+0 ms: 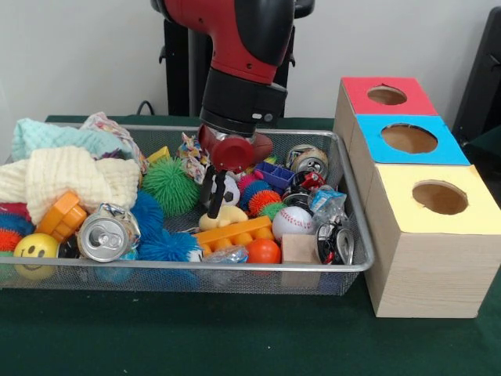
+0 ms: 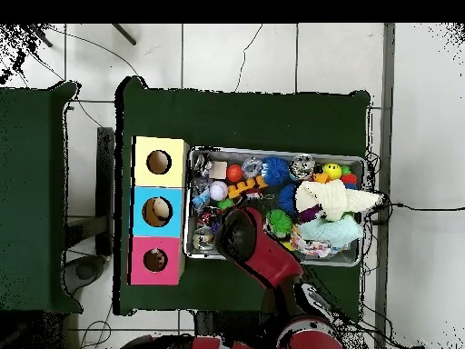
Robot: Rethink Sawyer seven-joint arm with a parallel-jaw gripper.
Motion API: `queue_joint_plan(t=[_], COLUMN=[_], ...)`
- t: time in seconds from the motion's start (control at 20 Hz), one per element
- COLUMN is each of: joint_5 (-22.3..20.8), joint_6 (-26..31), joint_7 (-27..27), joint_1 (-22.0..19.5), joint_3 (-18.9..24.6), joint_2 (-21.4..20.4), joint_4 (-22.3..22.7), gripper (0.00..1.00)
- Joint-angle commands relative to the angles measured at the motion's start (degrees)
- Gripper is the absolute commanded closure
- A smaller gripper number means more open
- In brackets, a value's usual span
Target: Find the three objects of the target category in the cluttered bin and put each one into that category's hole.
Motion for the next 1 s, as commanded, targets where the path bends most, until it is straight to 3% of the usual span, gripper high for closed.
queue_joint_plan(t=[0.05,0.4,0.65,1.0], joint_5=[2.72,3.36,6.27,4.72], joint_6=[9.11,8.44,7.99,4.79], joint_7=[8.56,10.27,12.85,13.12], joint_1=[0.92,2.07,3.94,1.29], joint_3=[1.94,2.19,2.32,5.16], joint_2=[-2.5,-1.3,-0.43,2.05], joint_4=[1.73,1.13,1.48,0.99], gripper=[0.0,0.0,0.0,0.0])
